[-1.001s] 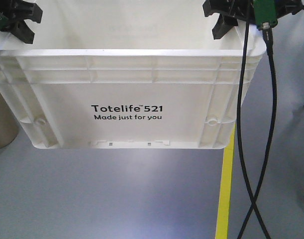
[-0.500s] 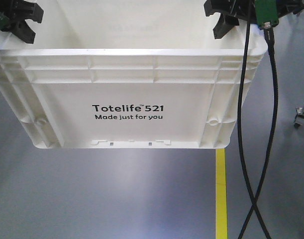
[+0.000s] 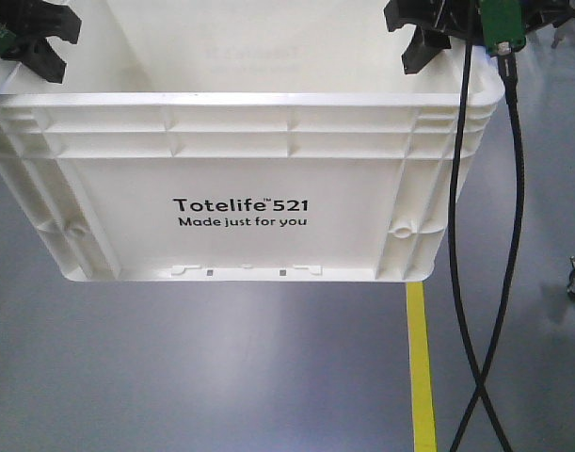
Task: Place moving items into box and shelve
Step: 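Hold the crate with both grippers while the base drives away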
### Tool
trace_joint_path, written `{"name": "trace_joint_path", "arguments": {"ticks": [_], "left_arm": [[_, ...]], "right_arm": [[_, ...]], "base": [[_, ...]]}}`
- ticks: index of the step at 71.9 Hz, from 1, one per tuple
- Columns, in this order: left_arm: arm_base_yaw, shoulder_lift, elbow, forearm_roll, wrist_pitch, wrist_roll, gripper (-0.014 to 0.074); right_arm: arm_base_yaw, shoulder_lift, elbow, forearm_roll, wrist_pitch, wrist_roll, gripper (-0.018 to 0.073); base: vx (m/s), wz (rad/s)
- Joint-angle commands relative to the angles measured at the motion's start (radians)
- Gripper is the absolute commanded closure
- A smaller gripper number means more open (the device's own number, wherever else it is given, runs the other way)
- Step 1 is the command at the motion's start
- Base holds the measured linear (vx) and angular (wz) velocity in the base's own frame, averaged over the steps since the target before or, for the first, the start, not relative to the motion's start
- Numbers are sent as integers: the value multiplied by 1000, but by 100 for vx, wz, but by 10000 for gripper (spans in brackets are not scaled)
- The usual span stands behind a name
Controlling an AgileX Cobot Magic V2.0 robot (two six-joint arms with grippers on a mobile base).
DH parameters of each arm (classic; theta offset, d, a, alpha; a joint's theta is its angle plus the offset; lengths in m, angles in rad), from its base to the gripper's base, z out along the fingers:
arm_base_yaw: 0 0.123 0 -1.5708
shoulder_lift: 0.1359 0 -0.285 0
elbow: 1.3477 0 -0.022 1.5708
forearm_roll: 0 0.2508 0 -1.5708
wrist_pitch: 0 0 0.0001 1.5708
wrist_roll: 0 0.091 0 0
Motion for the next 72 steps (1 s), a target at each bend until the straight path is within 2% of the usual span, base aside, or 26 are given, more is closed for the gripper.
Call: {"name": "trace_joint_path", "arguments": {"ticks": [1, 72], "left_arm": [[-1, -57, -36, -12, -104, 9, 597], [-1, -57, -36, -12, -104, 9, 597]], "right_arm": [[-1, -67, -40, 18, -26, -28, 562], [-1, -67, -40, 18, -26, -28, 562]], "base": [[61, -15], [59, -8]]}}
